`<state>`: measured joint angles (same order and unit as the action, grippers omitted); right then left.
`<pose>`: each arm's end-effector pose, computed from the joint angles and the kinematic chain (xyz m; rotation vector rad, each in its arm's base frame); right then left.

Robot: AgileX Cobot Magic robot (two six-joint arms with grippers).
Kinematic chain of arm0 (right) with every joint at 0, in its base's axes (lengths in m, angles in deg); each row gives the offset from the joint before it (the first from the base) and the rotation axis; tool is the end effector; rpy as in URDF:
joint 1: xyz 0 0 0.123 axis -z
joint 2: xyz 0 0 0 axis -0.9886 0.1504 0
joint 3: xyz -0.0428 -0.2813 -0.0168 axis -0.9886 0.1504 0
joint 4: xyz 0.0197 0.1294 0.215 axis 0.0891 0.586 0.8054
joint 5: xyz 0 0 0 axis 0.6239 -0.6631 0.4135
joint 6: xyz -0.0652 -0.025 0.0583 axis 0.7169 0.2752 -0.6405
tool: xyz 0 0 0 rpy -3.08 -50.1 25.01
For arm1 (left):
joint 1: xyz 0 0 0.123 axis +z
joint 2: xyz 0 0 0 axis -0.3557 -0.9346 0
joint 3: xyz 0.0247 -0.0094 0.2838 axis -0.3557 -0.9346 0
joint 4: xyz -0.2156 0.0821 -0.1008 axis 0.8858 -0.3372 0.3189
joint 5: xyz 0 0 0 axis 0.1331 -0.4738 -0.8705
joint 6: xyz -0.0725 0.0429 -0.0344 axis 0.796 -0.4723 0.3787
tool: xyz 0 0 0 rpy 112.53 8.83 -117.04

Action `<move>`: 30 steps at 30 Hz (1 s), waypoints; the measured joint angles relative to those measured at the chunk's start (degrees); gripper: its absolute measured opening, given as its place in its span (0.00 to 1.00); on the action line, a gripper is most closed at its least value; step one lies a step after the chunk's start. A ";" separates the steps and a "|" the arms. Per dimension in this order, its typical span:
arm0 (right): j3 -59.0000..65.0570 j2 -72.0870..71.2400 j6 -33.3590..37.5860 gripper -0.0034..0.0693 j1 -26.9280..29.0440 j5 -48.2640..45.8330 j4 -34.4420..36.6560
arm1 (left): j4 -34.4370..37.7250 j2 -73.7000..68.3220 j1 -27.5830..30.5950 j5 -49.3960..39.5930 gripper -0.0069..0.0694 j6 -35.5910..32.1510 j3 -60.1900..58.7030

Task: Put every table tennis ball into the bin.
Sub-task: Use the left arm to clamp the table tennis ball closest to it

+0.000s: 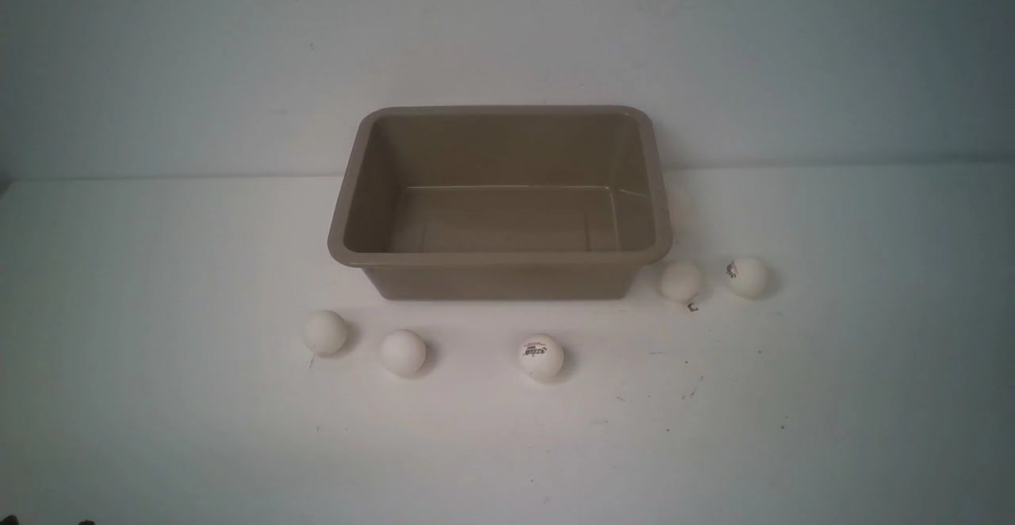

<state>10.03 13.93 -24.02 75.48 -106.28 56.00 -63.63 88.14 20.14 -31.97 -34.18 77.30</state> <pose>0.0159 0.0118 0.3138 -0.1143 1.6223 0.2221 0.0523 -0.0024 0.1700 0.0570 1.8838 -0.0041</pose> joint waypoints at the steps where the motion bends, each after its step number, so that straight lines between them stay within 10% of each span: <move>1: 0.14 0.00 -0.05 0.70 0.00 0.00 0.00 | 0.00 0.00 0.00 0.00 0.54 0.00 0.00; 16: 0.54 0.00 -0.15 0.70 0.00 -1.25 0.26 | 0.52 0.00 0.00 1.15 0.54 0.33 -0.06; 30: 0.54 0.00 3.13 0.70 0.00 -4.51 0.62 | 22.62 0.00 0.00 15.32 0.54 3.62 -0.06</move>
<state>10.58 13.93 -20.89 75.48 -110.80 56.63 -41.01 88.14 20.14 -16.65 -30.56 77.25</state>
